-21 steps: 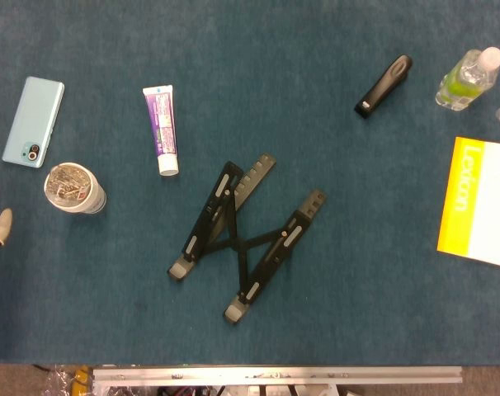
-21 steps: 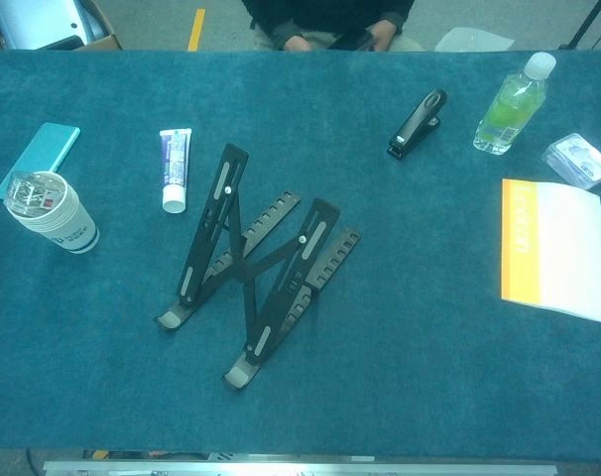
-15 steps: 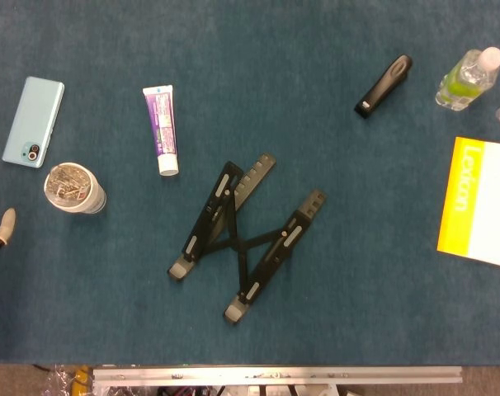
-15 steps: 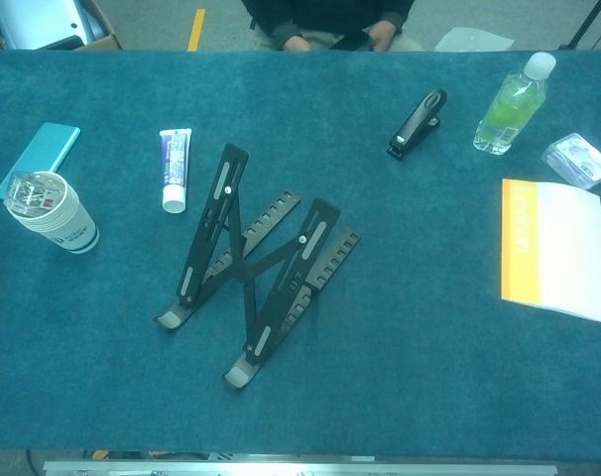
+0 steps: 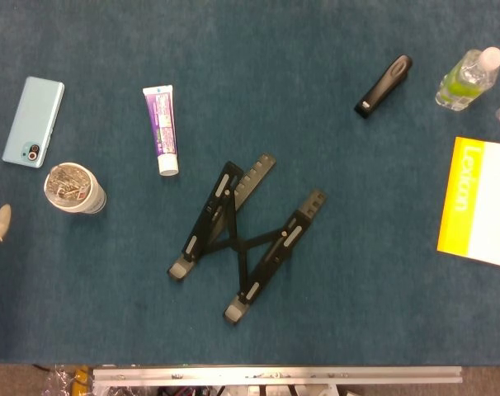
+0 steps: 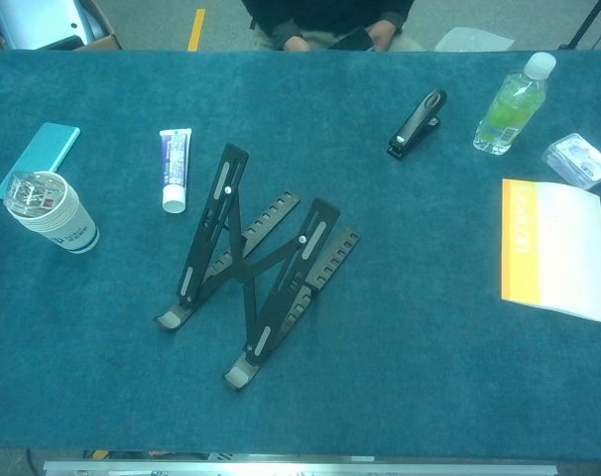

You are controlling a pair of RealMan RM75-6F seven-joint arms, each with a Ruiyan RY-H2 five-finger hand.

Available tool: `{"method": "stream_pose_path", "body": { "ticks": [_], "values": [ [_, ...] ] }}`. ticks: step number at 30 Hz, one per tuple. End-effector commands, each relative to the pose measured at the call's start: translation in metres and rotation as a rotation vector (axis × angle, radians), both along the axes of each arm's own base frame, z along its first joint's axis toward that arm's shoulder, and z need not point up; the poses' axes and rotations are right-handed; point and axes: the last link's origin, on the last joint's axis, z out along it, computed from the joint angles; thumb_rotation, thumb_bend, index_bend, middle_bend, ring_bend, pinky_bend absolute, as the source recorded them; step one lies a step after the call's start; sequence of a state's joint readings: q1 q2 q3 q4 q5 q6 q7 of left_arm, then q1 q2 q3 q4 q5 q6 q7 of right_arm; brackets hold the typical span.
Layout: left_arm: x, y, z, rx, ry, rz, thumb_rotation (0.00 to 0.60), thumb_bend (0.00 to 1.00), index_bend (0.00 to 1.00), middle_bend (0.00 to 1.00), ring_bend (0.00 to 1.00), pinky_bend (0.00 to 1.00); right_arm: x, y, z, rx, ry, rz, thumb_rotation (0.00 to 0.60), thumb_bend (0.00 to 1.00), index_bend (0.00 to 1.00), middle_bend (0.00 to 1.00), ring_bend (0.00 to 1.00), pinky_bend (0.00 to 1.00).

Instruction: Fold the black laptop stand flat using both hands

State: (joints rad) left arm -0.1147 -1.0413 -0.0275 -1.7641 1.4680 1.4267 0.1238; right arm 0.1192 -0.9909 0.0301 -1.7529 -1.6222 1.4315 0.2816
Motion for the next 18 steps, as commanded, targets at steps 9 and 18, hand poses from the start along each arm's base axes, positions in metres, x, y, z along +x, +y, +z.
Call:
{"method": "stream_pose_path", "body": {
  "ticks": [9,18],
  "values": [
    [0.003,0.006,0.011,-0.014,-0.033,-0.027,0.453,0.36,0.19,0.16,0.12,0.09,0.049,-0.010,-0.032,0.298,-0.403,0.098,0.600,0.14,0.08,0.20,0.12,0.23],
    [0.017,0.011,0.008,-0.126,-0.169,-0.050,0.448,0.36,0.19,0.17,0.13,0.09,0.073,-0.009,-0.053,0.505,-0.660,0.099,0.600,0.14,0.08,0.20,0.11,0.23]
  ]
}}
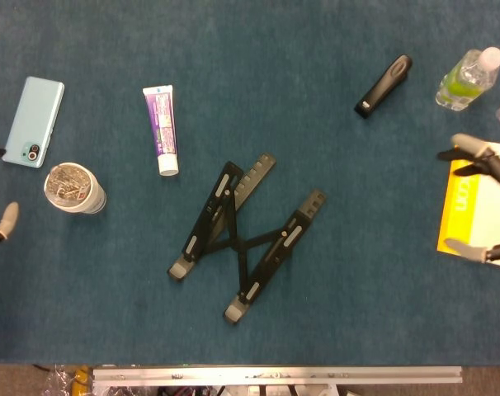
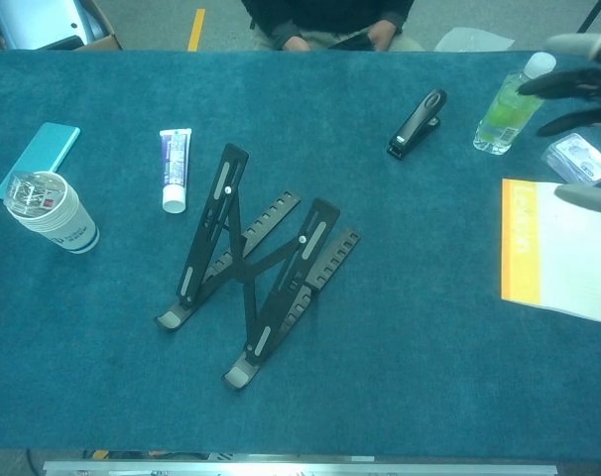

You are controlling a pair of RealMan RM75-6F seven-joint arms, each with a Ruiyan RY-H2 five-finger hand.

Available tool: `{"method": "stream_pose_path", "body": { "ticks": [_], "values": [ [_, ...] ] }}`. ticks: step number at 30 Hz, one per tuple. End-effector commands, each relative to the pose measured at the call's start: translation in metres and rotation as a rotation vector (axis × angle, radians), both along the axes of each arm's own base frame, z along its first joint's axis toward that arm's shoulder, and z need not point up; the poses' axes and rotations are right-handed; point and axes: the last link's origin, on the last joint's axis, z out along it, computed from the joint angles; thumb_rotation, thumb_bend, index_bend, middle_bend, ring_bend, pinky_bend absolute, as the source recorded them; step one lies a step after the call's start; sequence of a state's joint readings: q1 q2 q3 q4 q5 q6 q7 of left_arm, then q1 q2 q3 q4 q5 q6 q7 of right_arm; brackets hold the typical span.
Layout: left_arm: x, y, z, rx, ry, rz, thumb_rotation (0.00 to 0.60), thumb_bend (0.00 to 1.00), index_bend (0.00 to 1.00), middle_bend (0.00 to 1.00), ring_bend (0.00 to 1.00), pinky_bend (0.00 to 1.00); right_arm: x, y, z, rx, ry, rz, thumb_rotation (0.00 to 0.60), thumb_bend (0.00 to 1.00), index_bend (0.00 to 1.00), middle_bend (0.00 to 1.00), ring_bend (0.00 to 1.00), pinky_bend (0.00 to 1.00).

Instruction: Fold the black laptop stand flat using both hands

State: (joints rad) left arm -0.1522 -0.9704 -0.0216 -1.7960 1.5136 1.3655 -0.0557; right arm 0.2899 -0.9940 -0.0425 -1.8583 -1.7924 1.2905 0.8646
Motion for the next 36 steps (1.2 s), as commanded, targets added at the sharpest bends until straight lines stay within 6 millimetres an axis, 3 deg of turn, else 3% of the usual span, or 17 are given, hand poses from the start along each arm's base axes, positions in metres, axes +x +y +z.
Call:
{"method": "stream_pose_path", "body": {
  "ticks": [1,5,19,30,36],
  "values": [
    [0.008,0.004,0.001,-0.055,-0.036,-0.023,0.444,0.36,0.19,0.17,0.13,0.09,0.013,0.001,-0.011,0.112,-0.076,0.027,0.600,0.14,0.08,0.20,0.11,0.23],
    [0.011,0.006,0.001,-0.066,-0.034,-0.037,0.443,0.36,0.19,0.17,0.13,0.09,0.014,0.001,-0.013,0.127,-0.086,0.033,0.600,0.14,0.08,0.20,0.11,0.23],
    [0.053,0.034,-0.021,-0.244,-0.092,-0.161,0.459,0.36,0.19,0.17,0.13,0.09,0.012,0.009,0.000,0.096,-0.106,0.059,0.600,0.14,0.08,0.20,0.11,0.23],
    [0.054,0.036,-0.023,-0.270,-0.120,-0.163,0.463,0.36,0.19,0.17,0.13,0.09,0.020,0.003,-0.027,0.166,-0.157,0.043,0.600,0.14,0.08,0.20,0.10,0.23],
    [0.068,0.044,-0.032,-0.336,-0.169,-0.192,0.461,0.36,0.19,0.17,0.13,0.09,0.025,0.010,-0.036,0.202,-0.172,0.067,0.600,0.14,0.08,0.20,0.10,0.23]
  ]
}}
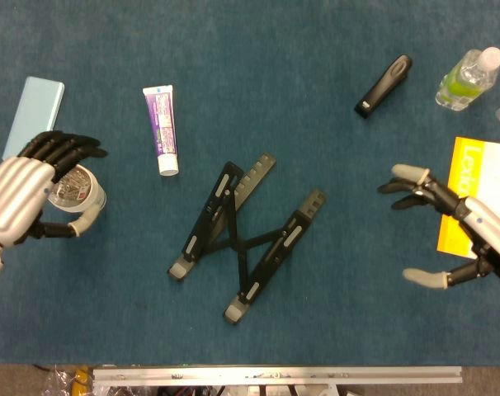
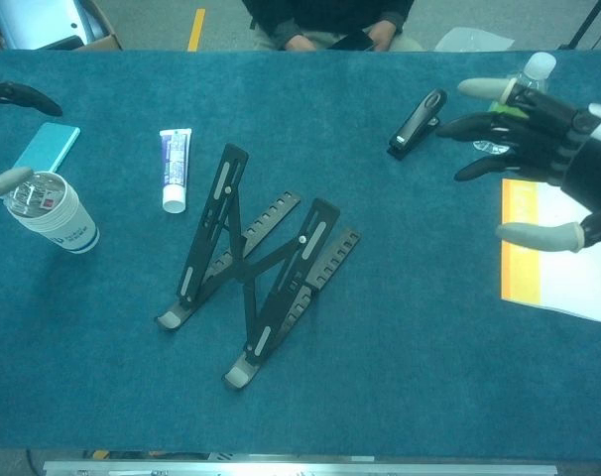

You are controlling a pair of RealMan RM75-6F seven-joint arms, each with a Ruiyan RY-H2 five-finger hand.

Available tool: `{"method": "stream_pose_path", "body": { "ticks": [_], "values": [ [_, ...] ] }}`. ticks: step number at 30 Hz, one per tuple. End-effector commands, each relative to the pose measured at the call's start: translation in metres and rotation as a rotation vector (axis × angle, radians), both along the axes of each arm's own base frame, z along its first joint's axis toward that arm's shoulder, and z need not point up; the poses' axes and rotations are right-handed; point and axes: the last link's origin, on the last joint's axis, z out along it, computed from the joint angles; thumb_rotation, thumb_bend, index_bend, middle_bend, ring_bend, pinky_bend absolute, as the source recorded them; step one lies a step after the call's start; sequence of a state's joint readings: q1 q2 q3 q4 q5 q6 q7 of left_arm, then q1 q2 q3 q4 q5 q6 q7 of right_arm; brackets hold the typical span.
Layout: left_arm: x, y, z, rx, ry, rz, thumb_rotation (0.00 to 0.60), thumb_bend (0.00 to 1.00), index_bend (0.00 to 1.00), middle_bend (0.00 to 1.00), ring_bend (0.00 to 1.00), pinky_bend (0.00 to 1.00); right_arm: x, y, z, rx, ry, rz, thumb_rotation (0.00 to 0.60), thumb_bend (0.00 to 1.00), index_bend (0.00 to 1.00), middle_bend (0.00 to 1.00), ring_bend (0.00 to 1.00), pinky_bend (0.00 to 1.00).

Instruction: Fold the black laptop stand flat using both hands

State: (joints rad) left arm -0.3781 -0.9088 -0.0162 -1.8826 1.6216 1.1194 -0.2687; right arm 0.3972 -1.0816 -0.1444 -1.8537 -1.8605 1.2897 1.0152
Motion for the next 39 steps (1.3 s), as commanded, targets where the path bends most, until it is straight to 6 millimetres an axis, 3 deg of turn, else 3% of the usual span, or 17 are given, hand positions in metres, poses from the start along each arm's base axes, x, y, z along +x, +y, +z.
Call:
{"method": "stream_pose_path", "body": {
  "ticks": [1,16,28,39],
  "values": [
    [0.011,0.006,-0.008,-0.050,-0.021,-0.027,0.458,0.36,0.19,0.17,0.13,0.09,0.001,0.003,-0.002,0.012,-0.003,0.012,0.600,0.14,0.08,0.20,0.10,0.23],
    [0.049,0.033,-0.042,-0.314,-0.216,0.067,0.461,0.35,0.19,0.18,0.13,0.09,-0.003,0.011,0.007,-0.016,0.009,0.051,0.600,0.14,0.08,0.19,0.10,0.22],
    [0.064,0.059,-0.061,-0.487,-0.332,0.224,0.466,0.34,0.19,0.18,0.13,0.09,-0.006,0.011,0.005,-0.017,0.002,0.058,0.600,0.14,0.08,0.19,0.09,0.22],
    [0.070,0.066,-0.076,-0.575,-0.412,0.334,0.401,0.34,0.19,0.18,0.13,0.10,-0.013,0.010,0.007,-0.020,0.003,0.049,0.600,0.14,0.08,0.19,0.09,0.22]
  ]
}}
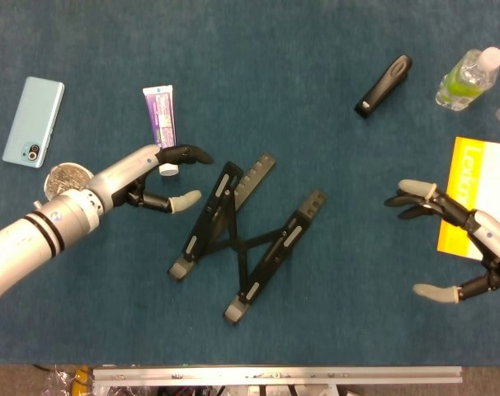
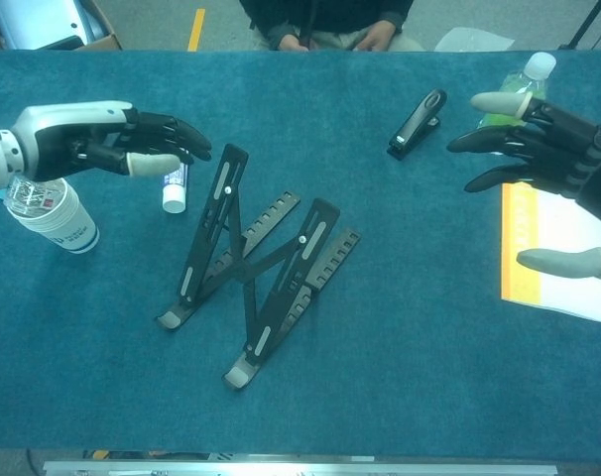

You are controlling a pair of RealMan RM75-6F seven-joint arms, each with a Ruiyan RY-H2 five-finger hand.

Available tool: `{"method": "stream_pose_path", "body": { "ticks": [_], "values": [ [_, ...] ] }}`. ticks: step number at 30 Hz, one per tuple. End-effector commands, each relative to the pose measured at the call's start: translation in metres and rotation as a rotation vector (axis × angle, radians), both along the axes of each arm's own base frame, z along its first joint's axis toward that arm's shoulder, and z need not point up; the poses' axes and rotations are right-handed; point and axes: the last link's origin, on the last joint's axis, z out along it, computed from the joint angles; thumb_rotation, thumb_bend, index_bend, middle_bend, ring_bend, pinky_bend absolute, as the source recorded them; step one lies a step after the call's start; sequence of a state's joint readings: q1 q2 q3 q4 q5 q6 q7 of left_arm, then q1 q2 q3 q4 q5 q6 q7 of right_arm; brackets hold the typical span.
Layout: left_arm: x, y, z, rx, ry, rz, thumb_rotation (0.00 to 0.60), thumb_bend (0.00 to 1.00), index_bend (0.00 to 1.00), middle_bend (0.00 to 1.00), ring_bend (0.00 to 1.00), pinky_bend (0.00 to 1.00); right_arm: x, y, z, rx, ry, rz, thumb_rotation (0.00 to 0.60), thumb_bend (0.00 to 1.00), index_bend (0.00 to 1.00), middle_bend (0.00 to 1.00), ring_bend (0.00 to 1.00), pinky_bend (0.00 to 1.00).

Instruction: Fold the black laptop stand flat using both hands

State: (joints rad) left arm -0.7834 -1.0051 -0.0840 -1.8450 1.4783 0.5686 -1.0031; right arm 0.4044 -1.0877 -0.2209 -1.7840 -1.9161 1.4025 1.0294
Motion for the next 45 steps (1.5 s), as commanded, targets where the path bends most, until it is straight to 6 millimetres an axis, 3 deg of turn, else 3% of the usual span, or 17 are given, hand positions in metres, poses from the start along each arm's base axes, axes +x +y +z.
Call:
{"method": "stream_pose_path", "body": {
  "ticks": [1,22,34,45],
  "values": [
    [0.001,0.001,-0.005,-0.023,-0.023,0.030,0.401,0.34,0.19,0.18,0.14,0.10,-0.001,0.000,0.000,0.001,0.001,-0.002,0.600,0.14,0.08,0.19,0.09,0.22],
    [-0.009,-0.015,-0.030,-0.125,-0.149,0.161,0.375,0.34,0.19,0.19,0.14,0.11,-0.011,-0.002,0.001,0.001,0.002,-0.029,0.600,0.14,0.08,0.19,0.09,0.22],
    [0.001,-0.015,-0.032,-0.183,-0.259,0.225,0.375,0.34,0.19,0.21,0.16,0.11,-0.016,-0.003,0.002,-0.004,-0.001,-0.045,0.600,0.14,0.08,0.19,0.09,0.22],
    [-0.002,-0.016,-0.033,-0.236,-0.311,0.294,0.374,0.34,0.19,0.29,0.22,0.11,-0.018,-0.005,0.000,-0.003,-0.004,-0.057,0.600,0.14,0.08,0.19,0.09,0.22]
  ]
}}
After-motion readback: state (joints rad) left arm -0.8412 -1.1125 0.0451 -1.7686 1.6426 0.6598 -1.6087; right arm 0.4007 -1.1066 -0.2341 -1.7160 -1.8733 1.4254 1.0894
